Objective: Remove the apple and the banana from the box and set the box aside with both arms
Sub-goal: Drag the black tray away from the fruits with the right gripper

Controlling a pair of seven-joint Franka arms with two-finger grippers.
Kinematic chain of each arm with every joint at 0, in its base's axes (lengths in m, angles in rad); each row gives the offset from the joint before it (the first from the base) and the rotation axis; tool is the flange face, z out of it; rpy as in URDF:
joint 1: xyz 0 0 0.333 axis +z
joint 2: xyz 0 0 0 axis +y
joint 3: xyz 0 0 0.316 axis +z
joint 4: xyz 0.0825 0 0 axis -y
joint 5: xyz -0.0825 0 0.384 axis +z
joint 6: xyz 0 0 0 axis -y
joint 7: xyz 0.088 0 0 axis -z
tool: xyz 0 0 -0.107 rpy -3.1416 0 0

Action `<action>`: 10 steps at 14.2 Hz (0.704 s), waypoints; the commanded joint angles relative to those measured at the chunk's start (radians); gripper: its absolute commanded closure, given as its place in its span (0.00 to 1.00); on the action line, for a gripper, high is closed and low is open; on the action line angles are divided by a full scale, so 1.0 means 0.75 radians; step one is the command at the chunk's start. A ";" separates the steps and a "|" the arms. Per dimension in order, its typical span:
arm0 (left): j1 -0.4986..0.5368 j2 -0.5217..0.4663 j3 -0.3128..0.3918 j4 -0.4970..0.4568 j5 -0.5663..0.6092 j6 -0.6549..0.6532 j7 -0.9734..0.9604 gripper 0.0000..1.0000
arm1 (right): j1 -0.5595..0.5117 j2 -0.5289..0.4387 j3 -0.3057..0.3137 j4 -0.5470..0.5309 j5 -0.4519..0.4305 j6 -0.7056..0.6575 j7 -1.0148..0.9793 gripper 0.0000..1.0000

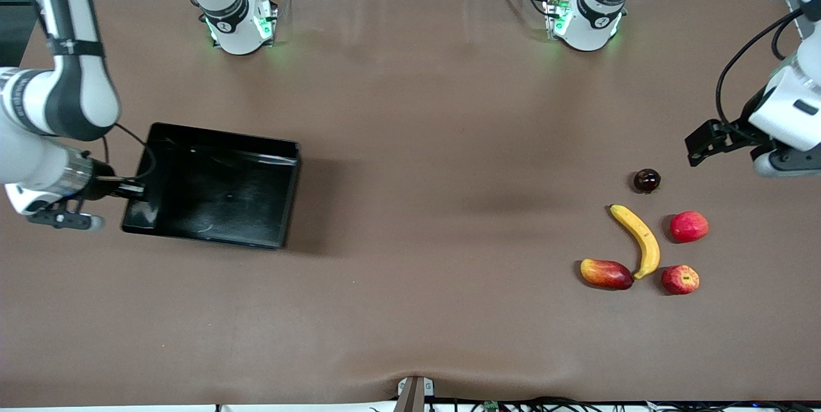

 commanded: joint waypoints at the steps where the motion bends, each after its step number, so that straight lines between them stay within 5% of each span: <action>1: -0.247 -0.081 0.304 -0.015 -0.116 -0.093 0.051 0.00 | -0.159 0.006 0.037 -0.105 0.012 0.146 -0.211 1.00; 3: -0.372 -0.113 0.464 -0.025 -0.149 -0.121 0.100 0.00 | -0.230 0.051 0.037 -0.167 0.017 0.283 -0.289 1.00; 5: -0.456 -0.132 0.556 -0.027 -0.151 -0.158 0.111 0.00 | -0.290 0.114 0.039 -0.175 0.163 0.300 -0.446 1.00; 7: -0.477 -0.150 0.581 -0.027 -0.151 -0.164 0.111 0.00 | -0.322 0.172 0.037 -0.179 0.274 0.304 -0.567 1.00; 10: -0.466 -0.140 0.581 -0.025 -0.179 -0.158 0.109 0.00 | -0.349 0.209 0.037 -0.179 0.278 0.319 -0.582 1.00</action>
